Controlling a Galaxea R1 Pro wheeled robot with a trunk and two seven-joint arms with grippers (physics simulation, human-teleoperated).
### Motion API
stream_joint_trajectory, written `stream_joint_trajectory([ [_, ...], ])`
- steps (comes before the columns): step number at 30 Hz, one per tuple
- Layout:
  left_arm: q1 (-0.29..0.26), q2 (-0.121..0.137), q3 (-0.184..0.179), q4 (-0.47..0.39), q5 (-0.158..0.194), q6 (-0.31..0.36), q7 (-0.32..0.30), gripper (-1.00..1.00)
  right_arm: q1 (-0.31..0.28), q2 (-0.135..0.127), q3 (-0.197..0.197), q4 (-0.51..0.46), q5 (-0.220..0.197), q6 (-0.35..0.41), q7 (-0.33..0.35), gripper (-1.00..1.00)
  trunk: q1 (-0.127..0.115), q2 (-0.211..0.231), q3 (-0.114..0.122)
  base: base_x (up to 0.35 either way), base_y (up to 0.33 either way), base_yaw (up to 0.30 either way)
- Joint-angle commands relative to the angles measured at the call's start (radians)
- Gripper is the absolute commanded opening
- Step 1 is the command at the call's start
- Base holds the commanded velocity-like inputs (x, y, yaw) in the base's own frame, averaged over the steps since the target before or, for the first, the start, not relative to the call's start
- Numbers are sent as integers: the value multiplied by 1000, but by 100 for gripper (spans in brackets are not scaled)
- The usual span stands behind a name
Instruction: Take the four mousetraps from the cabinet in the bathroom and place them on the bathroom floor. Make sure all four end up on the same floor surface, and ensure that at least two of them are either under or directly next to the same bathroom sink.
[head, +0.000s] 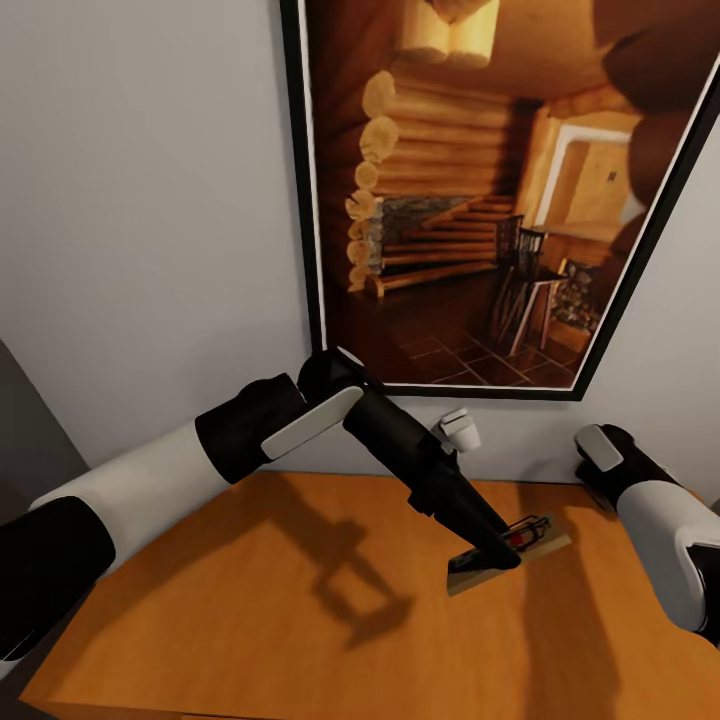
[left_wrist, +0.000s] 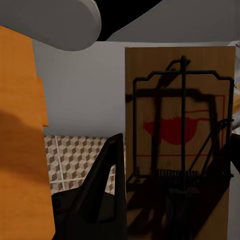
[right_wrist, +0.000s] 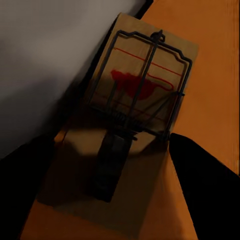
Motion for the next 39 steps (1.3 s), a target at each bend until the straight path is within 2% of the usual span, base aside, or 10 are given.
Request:
stream_joint_trajectory([
  [1, -2, 0, -1, 1, 1, 3, -1, -100, 1, -3, 1, 82, -7, 3, -6, -100, 0, -1, -1, 0, 0, 0],
  [7, -1, 0, -2, 7, 0, 1, -1, -100, 1, -18, -35, 73, -5, -3, -10, -100, 0, -1, -1, 0, 0, 0],
  [16, -1, -2, -4, 9, -1, 1, -1, -100, 2, -23, -40, -7, -3, -7, -14, -100, 0, -1, -1, -37, 0, 0],
  [39, -1, 1, -17, 14, -3, -2, 1, -100, 2, -34, -40, -10, -3, -7, -14, -100, 0, -1, -1, -325, 0, 0],
])
